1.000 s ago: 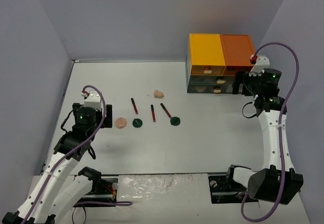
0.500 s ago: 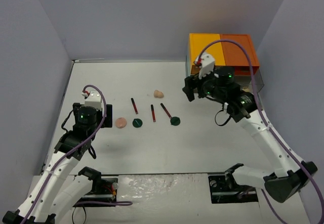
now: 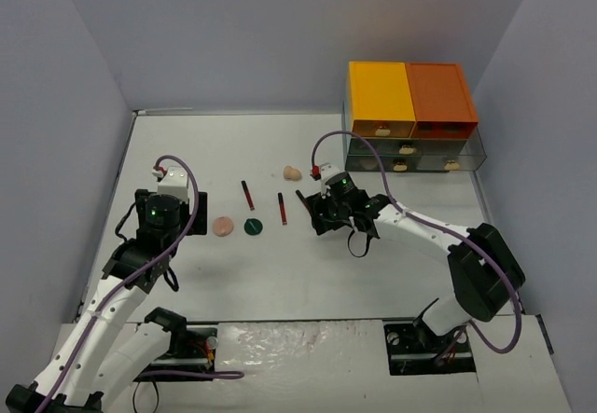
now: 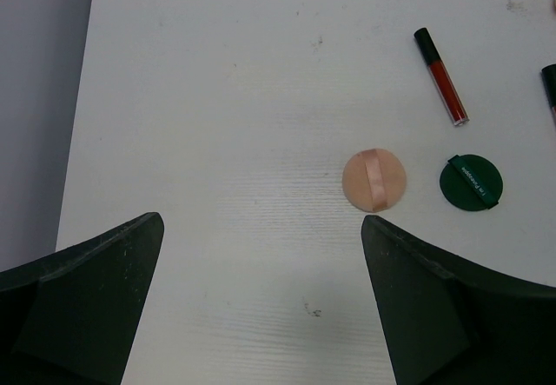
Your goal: Organize the makeup
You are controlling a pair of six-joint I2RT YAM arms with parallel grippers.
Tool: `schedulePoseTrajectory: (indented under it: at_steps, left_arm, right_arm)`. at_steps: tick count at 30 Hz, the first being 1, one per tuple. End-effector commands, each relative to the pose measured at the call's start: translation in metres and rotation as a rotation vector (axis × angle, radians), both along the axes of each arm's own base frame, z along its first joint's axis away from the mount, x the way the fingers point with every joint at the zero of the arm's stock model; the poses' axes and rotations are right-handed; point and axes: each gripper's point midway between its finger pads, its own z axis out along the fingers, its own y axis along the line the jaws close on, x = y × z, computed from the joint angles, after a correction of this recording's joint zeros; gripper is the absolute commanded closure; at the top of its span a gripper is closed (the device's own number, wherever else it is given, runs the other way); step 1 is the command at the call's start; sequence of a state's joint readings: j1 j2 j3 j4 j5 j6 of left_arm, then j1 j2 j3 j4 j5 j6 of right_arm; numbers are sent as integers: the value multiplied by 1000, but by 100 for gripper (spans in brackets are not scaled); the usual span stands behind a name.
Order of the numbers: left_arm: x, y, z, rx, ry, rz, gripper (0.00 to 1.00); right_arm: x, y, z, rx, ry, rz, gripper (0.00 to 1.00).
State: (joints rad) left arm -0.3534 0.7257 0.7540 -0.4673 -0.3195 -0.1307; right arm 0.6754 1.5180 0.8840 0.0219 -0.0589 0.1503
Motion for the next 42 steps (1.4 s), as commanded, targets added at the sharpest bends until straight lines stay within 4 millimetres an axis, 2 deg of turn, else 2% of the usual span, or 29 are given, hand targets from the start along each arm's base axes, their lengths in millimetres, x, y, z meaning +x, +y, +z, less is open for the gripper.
schedulePoseTrajectory:
  at_steps: [1, 9, 15, 18, 22, 26, 29, 30, 33, 34, 36, 37, 38, 40, 42]
  left_arm:
    - [10, -1, 18, -6, -60, 7, 3]
    - [11, -3, 16, -8, -52, -3, 3]
    - [11, -3, 16, -9, -53, -4, 3]
    - [10, -3, 16, -9, -53, -5, 3]
    - [11, -4, 15, -10, -48, -8, 3]
    - [12, -5, 13, -10, -43, -10, 3]
    - [12, -6, 13, -9, -40, -12, 3]
    - [12, -6, 13, -9, -40, -13, 3]
    - [12, -6, 12, -10, -38, -12, 3]
    - [12, -6, 12, -10, -38, -12, 3]
    - [12, -6, 13, -10, -38, -12, 3]
    - [12, -6, 13, -10, -39, -11, 3]
    - [12, -5, 13, -9, -39, -11, 3]
    - [12, -5, 14, -9, -40, -10, 3]
    - [12, -5, 13, -9, -39, -11, 3]
  right_arm:
    - [26, 10, -5, 48, -81, -70, 35]
    - [29, 0, -46, -38, -56, -101, 29]
    - [19, -4, -69, -55, -7, -93, 33]
    - [6, -11, -75, -55, 26, -109, 45]
    - [-9, -17, -65, -27, 63, -154, 62]
    - [-22, -21, -48, -8, 84, -176, 84]
    - [-22, -22, -20, 7, 37, -175, 99]
    - [-21, -24, -9, 9, 19, -175, 100]
    - [-10, -26, 47, 43, -92, -171, 100]
    - [-1, -25, 72, 71, -152, -177, 100]
    - [13, -43, 129, 78, -263, -222, 100]
    - [19, -51, 150, 79, -302, -241, 100]
    - [28, -69, 165, 60, -327, -273, 100]
    - [49, -103, 209, 53, -406, -351, 100]
    - [66, -144, 234, 14, -454, -439, 100]
